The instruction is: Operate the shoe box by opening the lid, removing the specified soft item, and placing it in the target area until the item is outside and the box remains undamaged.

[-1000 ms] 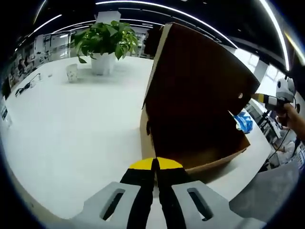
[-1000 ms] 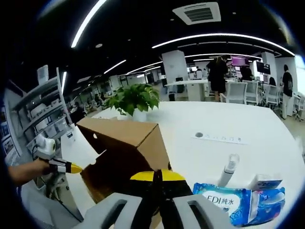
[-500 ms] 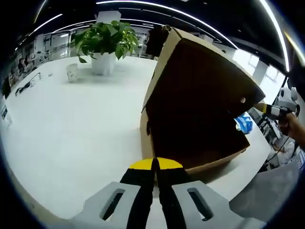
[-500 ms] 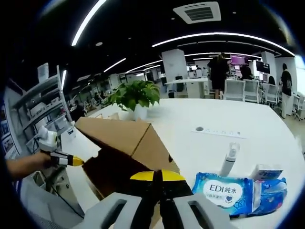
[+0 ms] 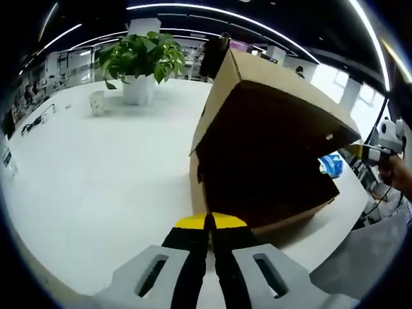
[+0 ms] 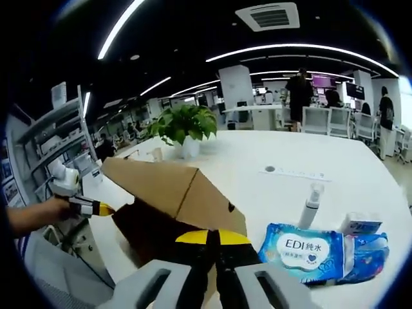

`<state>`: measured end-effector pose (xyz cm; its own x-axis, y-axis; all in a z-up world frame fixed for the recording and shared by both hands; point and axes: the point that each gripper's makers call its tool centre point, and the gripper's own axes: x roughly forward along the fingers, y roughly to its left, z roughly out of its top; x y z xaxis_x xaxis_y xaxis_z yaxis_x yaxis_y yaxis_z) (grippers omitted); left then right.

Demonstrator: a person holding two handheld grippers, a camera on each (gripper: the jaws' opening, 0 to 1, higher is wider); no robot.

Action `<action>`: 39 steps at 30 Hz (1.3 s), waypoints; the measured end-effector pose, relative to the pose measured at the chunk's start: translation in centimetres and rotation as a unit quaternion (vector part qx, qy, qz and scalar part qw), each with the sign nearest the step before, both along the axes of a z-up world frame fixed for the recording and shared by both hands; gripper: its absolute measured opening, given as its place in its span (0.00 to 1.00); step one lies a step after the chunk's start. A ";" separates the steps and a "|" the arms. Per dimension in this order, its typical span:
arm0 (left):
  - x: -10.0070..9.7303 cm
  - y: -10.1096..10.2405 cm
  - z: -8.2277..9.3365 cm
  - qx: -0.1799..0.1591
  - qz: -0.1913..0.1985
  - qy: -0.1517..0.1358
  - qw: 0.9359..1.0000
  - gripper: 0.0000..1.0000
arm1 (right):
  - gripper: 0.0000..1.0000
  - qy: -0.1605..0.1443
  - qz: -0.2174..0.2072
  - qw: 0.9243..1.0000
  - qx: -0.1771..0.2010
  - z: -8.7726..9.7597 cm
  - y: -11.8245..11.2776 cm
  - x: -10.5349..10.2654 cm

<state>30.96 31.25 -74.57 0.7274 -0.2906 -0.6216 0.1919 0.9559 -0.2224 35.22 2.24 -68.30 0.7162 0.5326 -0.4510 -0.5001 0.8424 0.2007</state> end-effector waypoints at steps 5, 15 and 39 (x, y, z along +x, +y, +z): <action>-0.1 -0.6 0.3 -0.002 -0.014 -0.010 1.000 0.00 | 0.00 0.002 0.002 1.000 -0.001 -0.5 -0.1 -0.6; 0.2 -1.2 2.1 0.004 -0.035 -0.058 0.998 0.10 | 0.00 0.014 0.022 1.000 -0.008 -1.7 0.2 -1.7; -0.2 -2.0 2.2 0.066 -0.109 -0.089 0.988 0.36 | 0.14 -0.019 0.142 0.987 -0.074 -4.2 1.5 -5.1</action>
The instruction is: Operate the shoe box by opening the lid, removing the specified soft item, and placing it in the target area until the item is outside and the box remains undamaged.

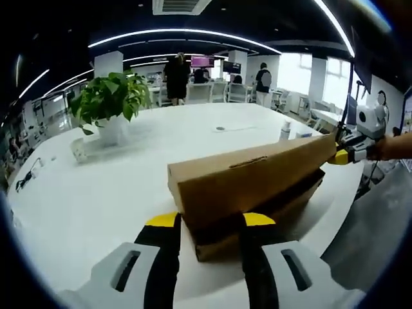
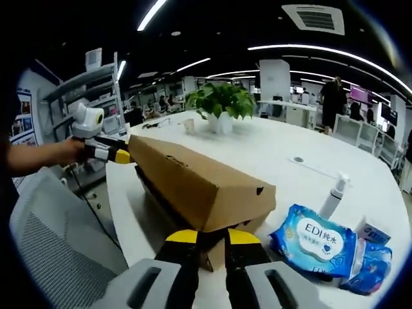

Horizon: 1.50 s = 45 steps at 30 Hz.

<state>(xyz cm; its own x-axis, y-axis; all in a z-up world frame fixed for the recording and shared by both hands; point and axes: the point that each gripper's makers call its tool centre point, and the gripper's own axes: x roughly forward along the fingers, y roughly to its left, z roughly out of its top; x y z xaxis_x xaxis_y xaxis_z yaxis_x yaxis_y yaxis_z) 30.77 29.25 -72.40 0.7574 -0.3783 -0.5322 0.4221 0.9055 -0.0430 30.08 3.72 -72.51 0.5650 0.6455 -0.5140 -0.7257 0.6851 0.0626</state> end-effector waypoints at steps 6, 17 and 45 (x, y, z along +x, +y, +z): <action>-0.4 -0.1 -0.6 0.013 -0.010 0.007 1.000 0.38 | 0.16 -0.003 0.012 1.000 -0.027 -0.8 0.0 -0.3; -1.1 -0.3 -2.1 0.046 -0.025 0.020 0.998 0.40 | 0.25 -0.007 0.045 0.997 -0.068 -2.3 0.6 -1.4; -2.2 0.2 -2.4 0.051 -0.042 0.046 0.997 0.43 | 0.29 0.018 0.036 0.998 -0.056 -2.3 0.6 -1.3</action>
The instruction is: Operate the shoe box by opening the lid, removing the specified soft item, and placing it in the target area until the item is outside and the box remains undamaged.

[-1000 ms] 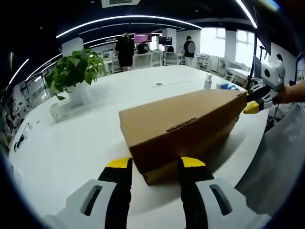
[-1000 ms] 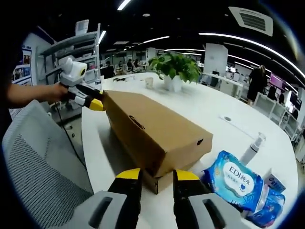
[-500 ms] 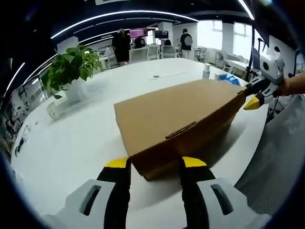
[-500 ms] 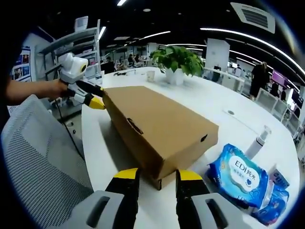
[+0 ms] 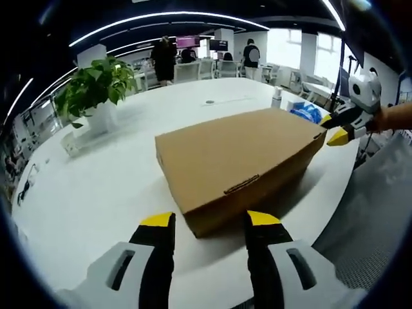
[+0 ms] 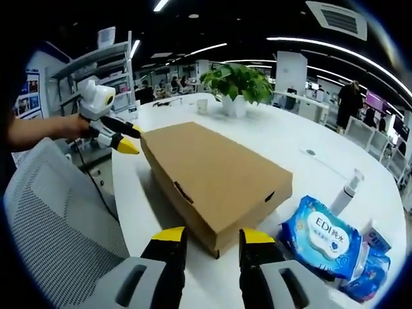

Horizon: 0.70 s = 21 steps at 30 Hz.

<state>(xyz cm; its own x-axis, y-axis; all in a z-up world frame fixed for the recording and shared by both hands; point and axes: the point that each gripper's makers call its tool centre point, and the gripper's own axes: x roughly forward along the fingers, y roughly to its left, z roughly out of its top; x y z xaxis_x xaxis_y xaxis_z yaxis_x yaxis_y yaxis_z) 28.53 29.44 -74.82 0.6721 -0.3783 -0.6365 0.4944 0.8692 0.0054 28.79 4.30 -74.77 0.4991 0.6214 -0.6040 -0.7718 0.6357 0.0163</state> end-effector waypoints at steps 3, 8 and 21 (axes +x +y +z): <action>0.3 -0.3 0.3 -0.007 -0.007 -0.001 1.000 0.40 | 0.29 0.000 -0.001 1.000 0.001 0.0 0.2 0.4; 0.4 -0.5 -0.3 0.008 -0.019 0.005 1.000 0.40 | 0.29 0.009 -0.010 1.000 0.005 -0.5 0.2 0.4; 0.9 -0.3 -1.4 0.008 -0.001 0.015 1.000 0.35 | 0.26 0.014 -0.031 0.999 0.007 -1.6 0.2 0.8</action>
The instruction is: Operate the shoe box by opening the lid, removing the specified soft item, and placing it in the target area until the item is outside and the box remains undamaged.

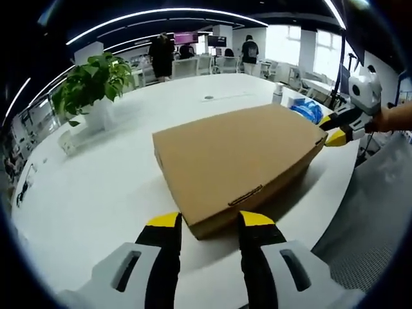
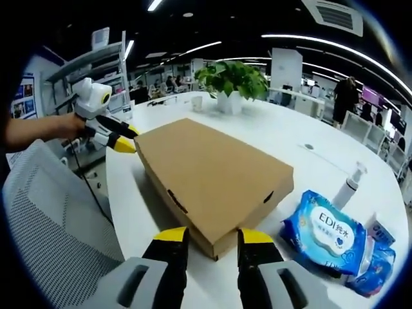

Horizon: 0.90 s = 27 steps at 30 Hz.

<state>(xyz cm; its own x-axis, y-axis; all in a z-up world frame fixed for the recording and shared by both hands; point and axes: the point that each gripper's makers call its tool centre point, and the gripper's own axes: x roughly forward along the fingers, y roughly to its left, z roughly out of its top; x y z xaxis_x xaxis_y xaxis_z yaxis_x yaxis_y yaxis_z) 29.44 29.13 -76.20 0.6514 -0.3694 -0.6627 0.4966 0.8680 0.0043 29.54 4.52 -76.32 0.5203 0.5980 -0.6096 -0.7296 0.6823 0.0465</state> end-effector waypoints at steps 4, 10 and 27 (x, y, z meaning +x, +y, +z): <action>0.4 0.0 0.0 -0.010 0.012 0.000 1.000 0.36 | 0.25 -0.003 -0.001 1.000 0.003 0.0 0.0 0.1; 1.3 0.1 0.0 -0.010 0.014 0.003 1.000 0.36 | 0.25 0.008 0.002 1.000 0.004 -0.6 0.0 0.8; 5.8 -0.5 0.1 -0.013 0.025 0.006 1.000 0.35 | 0.26 0.006 0.000 1.000 -0.010 -0.5 -0.5 6.1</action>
